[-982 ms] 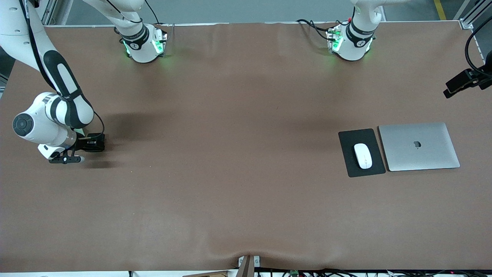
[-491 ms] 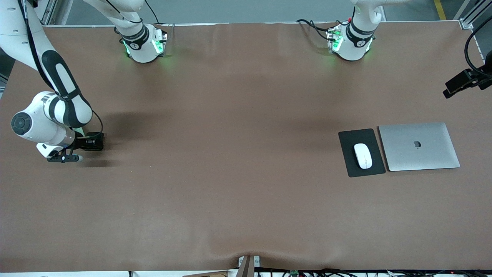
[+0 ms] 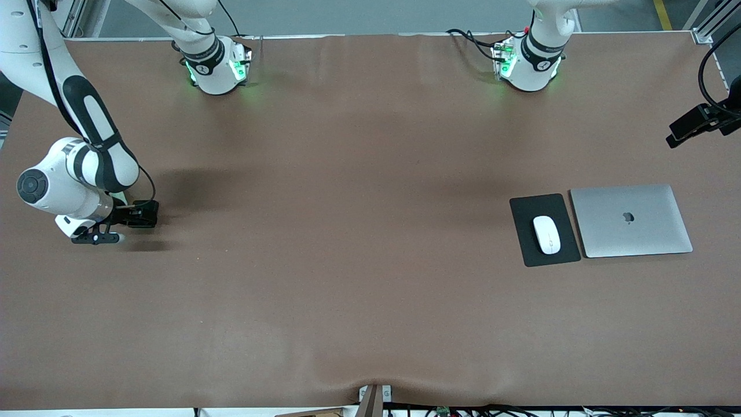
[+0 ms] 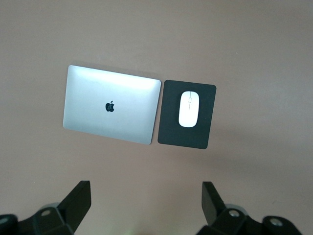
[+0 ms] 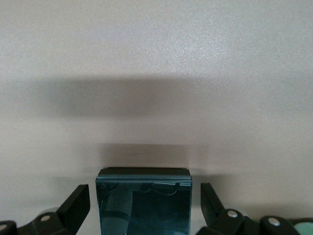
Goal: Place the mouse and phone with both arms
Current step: 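Lower the black phone beside the green plush with the right gripper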
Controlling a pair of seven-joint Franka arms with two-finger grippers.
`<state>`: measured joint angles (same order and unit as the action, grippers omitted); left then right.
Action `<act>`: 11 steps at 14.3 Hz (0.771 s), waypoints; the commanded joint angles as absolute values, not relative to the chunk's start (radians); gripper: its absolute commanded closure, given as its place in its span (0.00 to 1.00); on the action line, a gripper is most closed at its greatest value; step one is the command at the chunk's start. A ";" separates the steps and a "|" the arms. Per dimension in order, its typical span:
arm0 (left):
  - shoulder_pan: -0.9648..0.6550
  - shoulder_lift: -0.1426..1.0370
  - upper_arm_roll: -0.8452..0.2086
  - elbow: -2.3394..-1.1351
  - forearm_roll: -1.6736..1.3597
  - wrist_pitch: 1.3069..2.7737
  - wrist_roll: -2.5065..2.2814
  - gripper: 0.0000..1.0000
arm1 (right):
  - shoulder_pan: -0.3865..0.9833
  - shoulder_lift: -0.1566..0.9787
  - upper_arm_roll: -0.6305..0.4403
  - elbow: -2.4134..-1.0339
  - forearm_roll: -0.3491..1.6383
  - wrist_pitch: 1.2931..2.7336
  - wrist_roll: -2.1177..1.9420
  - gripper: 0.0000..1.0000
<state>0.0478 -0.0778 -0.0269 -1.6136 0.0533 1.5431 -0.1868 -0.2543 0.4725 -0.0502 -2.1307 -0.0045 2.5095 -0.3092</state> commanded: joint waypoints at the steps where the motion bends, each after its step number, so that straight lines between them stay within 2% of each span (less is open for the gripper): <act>1: 0.046 -0.100 -0.031 -1.624 0.032 1.546 -0.190 0.00 | -0.265 0.426 -0.032 -2.135 -0.026 2.476 -0.311 0.00; 7: 0.048 -0.098 -0.081 -1.626 0.015 1.545 -0.261 0.00 | -0.134 0.410 -0.029 -1.864 -0.026 2.100 -0.224 0.00; 11: 0.051 -0.098 -0.080 -1.625 0.015 1.543 -0.242 0.00 | -0.025 0.299 -0.028 -1.826 -0.025 1.988 -0.092 0.00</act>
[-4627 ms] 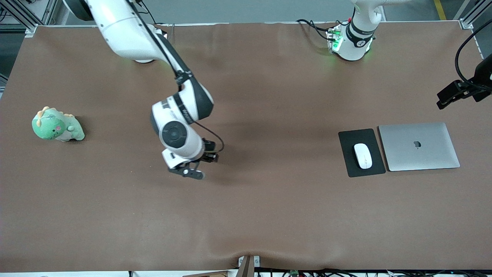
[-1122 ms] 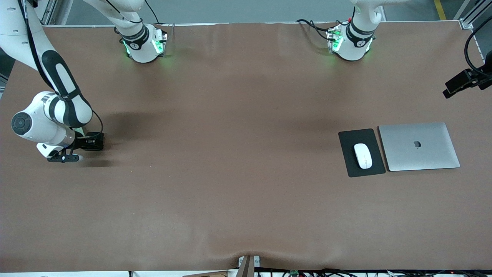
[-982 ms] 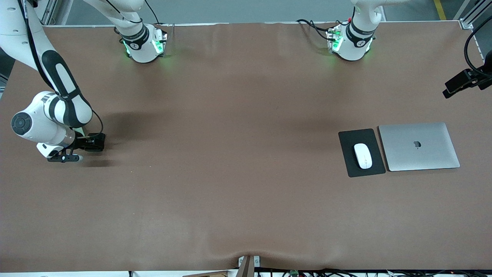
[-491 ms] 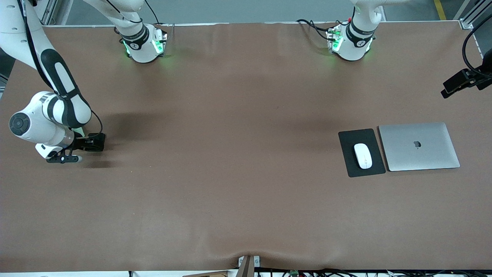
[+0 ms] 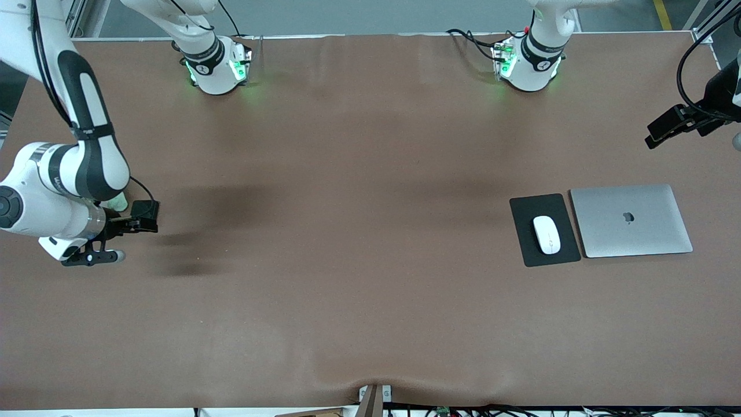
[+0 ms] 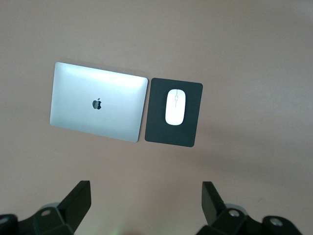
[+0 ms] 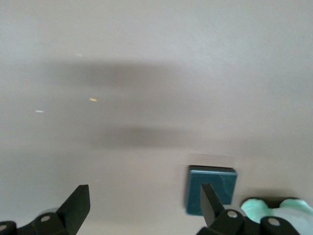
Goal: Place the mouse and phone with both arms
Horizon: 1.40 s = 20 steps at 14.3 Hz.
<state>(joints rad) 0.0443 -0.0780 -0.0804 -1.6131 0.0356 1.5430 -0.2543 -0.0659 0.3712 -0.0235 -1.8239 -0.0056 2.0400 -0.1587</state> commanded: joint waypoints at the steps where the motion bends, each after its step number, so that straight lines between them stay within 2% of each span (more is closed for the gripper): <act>1: 0.051 -0.098 -0.081 -1.624 0.015 1.543 -0.241 0.00 | -0.006 0.275 -0.026 -1.812 -0.025 1.962 -0.069 0.00; 3: 0.046 -0.098 -0.081 -1.623 0.012 1.545 -0.236 0.00 | 0.008 0.230 -0.025 -1.758 -0.023 1.861 -0.052 0.00; 7: 0.041 -0.091 -0.100 -1.620 0.009 1.545 -0.213 0.00 | 0.011 0.192 -0.020 -1.541 -0.009 1.582 -0.048 0.00; 8: 0.041 -0.091 -0.101 -1.618 0.008 1.545 -0.209 0.00 | 0.017 0.169 -0.012 -1.528 -0.008 1.542 -0.041 0.00; 13: 0.043 -0.080 -0.100 -1.614 -0.003 1.545 -0.141 0.00 | 0.020 0.016 -0.006 -1.542 0.051 1.473 0.056 0.00; 20: 0.052 -0.057 -0.089 -1.568 -0.003 1.543 -0.101 0.00 | 0.014 -0.023 -0.005 -1.536 0.055 1.413 0.104 0.00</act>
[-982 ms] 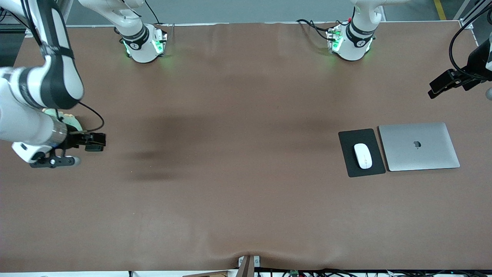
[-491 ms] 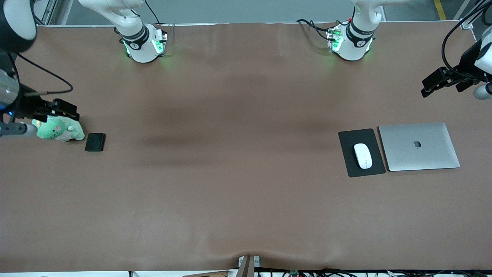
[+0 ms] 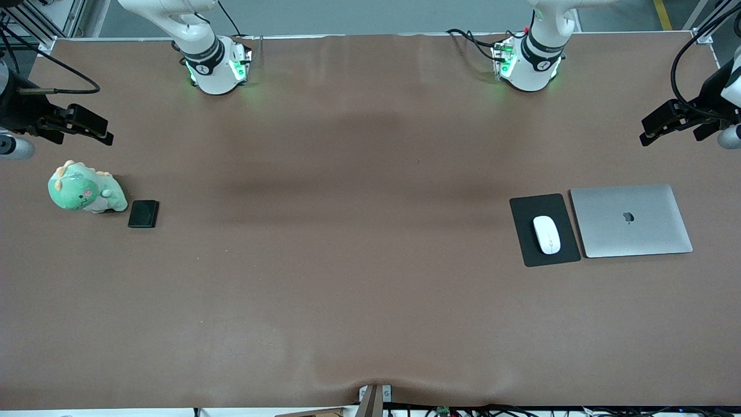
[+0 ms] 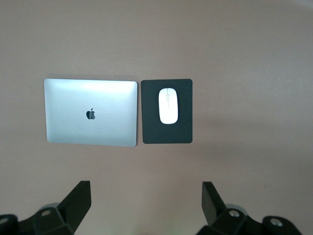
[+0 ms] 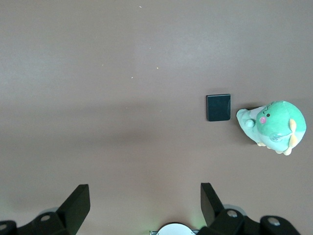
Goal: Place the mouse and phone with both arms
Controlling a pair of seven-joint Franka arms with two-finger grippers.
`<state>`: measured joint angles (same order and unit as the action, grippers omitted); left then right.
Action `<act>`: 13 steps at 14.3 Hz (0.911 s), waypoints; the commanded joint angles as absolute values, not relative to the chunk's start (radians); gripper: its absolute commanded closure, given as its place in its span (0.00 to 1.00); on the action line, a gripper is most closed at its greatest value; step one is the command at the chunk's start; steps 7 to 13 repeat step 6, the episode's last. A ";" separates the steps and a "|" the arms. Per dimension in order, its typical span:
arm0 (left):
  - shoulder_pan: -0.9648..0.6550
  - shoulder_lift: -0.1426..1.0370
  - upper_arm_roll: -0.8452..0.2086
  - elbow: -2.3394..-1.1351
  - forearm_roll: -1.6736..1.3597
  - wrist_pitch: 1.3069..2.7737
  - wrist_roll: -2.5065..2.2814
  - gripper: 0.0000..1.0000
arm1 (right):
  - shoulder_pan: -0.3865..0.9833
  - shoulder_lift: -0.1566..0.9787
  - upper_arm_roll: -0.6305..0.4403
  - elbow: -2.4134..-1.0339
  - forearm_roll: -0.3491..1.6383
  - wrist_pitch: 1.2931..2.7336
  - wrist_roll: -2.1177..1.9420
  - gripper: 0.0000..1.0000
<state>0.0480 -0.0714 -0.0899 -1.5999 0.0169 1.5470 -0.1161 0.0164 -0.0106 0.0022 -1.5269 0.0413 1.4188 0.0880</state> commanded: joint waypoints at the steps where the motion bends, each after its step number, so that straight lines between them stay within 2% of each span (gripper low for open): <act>1: 0.052 -0.057 -0.089 -1.568 -0.003 1.543 -0.101 0.00 | 0.011 -0.023 -0.005 -1.534 0.055 1.413 0.104 0.00; 13: 0.048 -0.058 -0.092 -1.568 0.001 1.528 -0.117 0.00 | 0.011 -0.021 -0.002 -1.529 0.041 1.420 0.091 0.00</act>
